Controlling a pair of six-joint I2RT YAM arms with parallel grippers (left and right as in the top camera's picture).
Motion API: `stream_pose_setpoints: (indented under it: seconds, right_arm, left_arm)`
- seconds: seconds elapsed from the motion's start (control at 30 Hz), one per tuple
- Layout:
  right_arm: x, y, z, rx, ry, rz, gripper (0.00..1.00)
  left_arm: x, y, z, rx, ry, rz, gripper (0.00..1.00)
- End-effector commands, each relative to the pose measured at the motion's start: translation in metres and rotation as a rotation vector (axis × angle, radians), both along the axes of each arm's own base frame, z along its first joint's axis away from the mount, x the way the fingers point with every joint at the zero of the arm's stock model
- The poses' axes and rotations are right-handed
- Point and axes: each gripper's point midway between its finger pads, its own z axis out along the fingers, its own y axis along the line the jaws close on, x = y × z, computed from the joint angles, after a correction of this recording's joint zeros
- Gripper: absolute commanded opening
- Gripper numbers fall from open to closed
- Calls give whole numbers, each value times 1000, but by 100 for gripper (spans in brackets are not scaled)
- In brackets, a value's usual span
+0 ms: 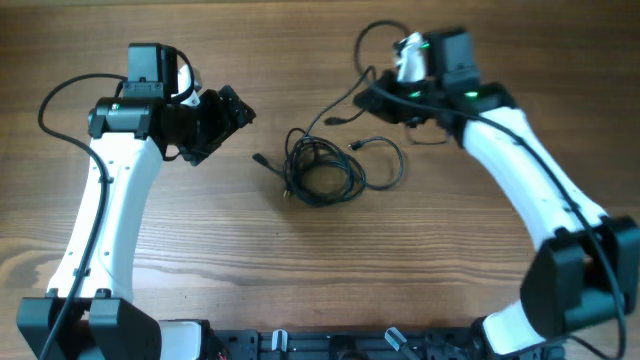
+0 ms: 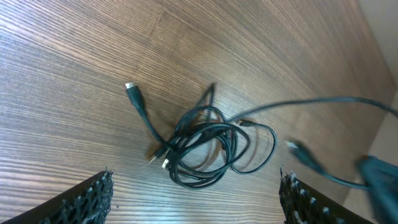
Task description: Untangle cables
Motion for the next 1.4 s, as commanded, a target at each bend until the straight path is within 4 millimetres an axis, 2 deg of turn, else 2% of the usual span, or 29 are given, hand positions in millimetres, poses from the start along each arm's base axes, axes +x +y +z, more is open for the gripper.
stream_pose_setpoints:
  seconds: [0.0, 0.1, 0.17, 0.37, 0.5, 0.53, 0.57, 0.6, 0.63, 0.7, 0.73, 0.83, 0.97, 1.03, 1.1, 1.17, 1.37]
  right_arm:
    - [6, -26, -2, -24, -14, -9, 4]
    - [19, -58, -26, -167, -48, -63, 4]
    - [23, -65, -37, -240, -84, -34, 4]
    - [35, -104, -101, -524, -49, -47, 4]
    - [38, -129, -114, -708, -82, -10, 5]
    - [37, -131, -114, -730, -91, 5, 13]
    - [36, -133, -115, -749, -91, 16, 44]
    - [35, -138, -117, -774, -78, 6, 63]
    - [33, -141, -118, -785, -65, -3, 68]
    - [28, -142, -120, -768, -20, -38, 85]
    - [25, -142, -120, -749, 14, -74, 98]
    - [23, -142, -102, -706, 64, -171, 100]
    - [24, -129, -35, -617, -48, -164, 100]
    - [19, -118, -3, -546, -113, -146, 99]
    - [13, -110, 17, -497, -153, -131, 100]
    - [7, -103, 23, -454, -158, -105, 100]
    - [-2, -98, 14, -435, -107, -73, 100]
  left_arm:
    - [0, -1, 0, 11, -12, -30, 88]
    - [-1, -1, 0, 11, -12, -30, 88]
    - [-1, -1, 0, 11, -12, -30, 88]
    - [-1, -1, 0, 11, -9, -30, 88]
    - [-1, -1, 0, 11, -9, -30, 88]
    - [-1, -1, 0, 11, -9, -30, 88]
    - [-1, -1, 0, 11, -9, -30, 88]
    - [-1, -1, 0, 11, -9, -30, 88]
    - [-1, -1, 0, 11, -9, -30, 88]
    - [-1, -1, 0, 11, -9, -30, 88]
    - [-1, -1, 0, 11, -8, -30, 87]
    - [-2, -6, 0, 19, -18, -63, 83]
    - [-2, -22, -7, 74, -22, -117, 81]
    - [2, -40, -13, 83, -42, -182, 77]
    - [6, -58, -25, 83, -35, -226, 69]
    - [9, -70, -42, 85, -10, -257, 66]
    - [23, -94, -87, 130, -23, -420, 56]
